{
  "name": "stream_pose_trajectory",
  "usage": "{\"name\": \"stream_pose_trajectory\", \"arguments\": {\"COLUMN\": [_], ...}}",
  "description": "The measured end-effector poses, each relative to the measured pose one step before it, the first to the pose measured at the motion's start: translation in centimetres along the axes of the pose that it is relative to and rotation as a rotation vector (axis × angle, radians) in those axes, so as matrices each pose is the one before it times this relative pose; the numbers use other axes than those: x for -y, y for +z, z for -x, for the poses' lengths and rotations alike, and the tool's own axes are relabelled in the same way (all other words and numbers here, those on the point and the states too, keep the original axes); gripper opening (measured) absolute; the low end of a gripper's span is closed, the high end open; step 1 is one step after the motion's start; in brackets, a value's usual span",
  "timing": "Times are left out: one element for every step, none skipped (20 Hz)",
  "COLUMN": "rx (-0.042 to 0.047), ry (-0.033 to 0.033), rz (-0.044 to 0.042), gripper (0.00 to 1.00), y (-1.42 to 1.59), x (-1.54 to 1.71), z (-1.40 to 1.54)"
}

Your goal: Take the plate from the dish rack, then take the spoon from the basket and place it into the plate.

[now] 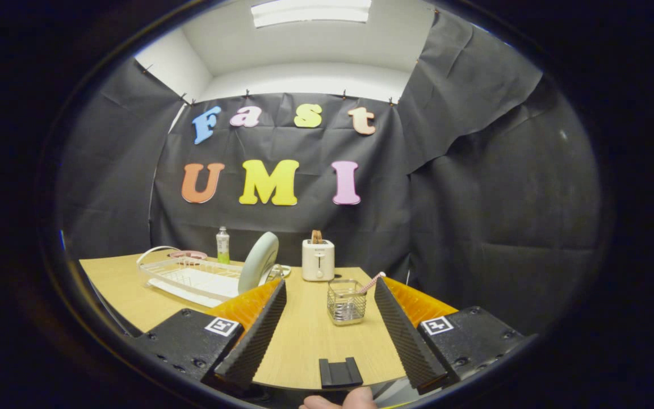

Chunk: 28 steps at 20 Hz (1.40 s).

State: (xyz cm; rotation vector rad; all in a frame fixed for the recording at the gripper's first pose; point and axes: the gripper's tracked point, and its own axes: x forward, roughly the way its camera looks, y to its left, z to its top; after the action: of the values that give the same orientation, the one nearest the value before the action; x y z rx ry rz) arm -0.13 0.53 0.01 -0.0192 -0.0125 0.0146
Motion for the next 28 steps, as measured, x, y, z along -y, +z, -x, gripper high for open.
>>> {"name": "stream_pose_trajectory", "arguments": {"rx": [-0.00135,-0.00123,0.00203,0.00046,0.00003,-0.00047,-0.00212,-0.00134,-0.00114,-0.00688,-0.00177,-0.00672,-0.01025,-0.01904,-0.02004,-0.01881,-0.01932,-0.01794,-0.0145,-0.01707,-0.02962,-0.0199,-0.02023,-0.0215,-0.01979,-0.00522,-0.00725,-0.01237], "ry": [0.00635,0.00516,0.00276,0.00157,-0.00118,-0.00166,-0.00262,0.00032,0.00593,0.00914,0.01822,0.01535,0.01782,0.01824,0.01479,0.01798,0.01427,0.00548,0.00536,0.00384,-0.00048,0.00006,0.0107,0.02012,0.02216,0.00953,-0.00095,0.00246], "rz": [-0.0041,-0.0019,0.00105,0.0035,0.00383,0.00209,0.00162,0.00254,0.00239,0.00375,-0.00048,-0.00126,0.00186,0.00883,0.00387,-0.00536,-0.00213,0.00746,0.01892,0.0311,0.04669,0.04259,0.02554,0.00103,-0.01335,-0.01669,-0.00468,0.00297], "gripper": [1.0,1.0,1.0,1.0,1.0,1.0,1.0,1.0,1.0,1.0,1.0,1.0,1.0,1.0,1.0,1.0,1.0,1.0,1.0,1.0,1.0,1.0,1.0,1.0,1.0,0.99,1.0,1.0], "y": [0.039,0.186,0.169,0.414,0.314,0.351,0.556,0.546,0.736,0.864,0.866,0.686,0.812,0.533,0.664,0.814,0.658,0.767,0.754,0.546,0.457,0.494,0.488,0.324,0.399,0.567,0.494,0.047], "x": [-0.079,0.016,0.191,0.245,0.125,0.054,0.021,-0.084,-0.388,-0.383,-0.653,-0.486,-0.617,-0.723,-0.559,-0.598,-0.612,-0.46,-0.495,-0.475,-0.368,-0.334,-0.489,-0.664,-0.637,-0.145,-0.035,-0.288], "z": [-0.073,-0.266,-0.358,-0.472,-0.794,-0.679,-0.77,-0.852,-0.841,-0.87,-0.706,-0.678,-0.884,-1.055,-0.957,-1.068,-1.09,-1.21,-1.356,-1.373,-1.466,-1.307,-1.08,-0.844,-0.765,-0.741,-0.577,-0.826]}}
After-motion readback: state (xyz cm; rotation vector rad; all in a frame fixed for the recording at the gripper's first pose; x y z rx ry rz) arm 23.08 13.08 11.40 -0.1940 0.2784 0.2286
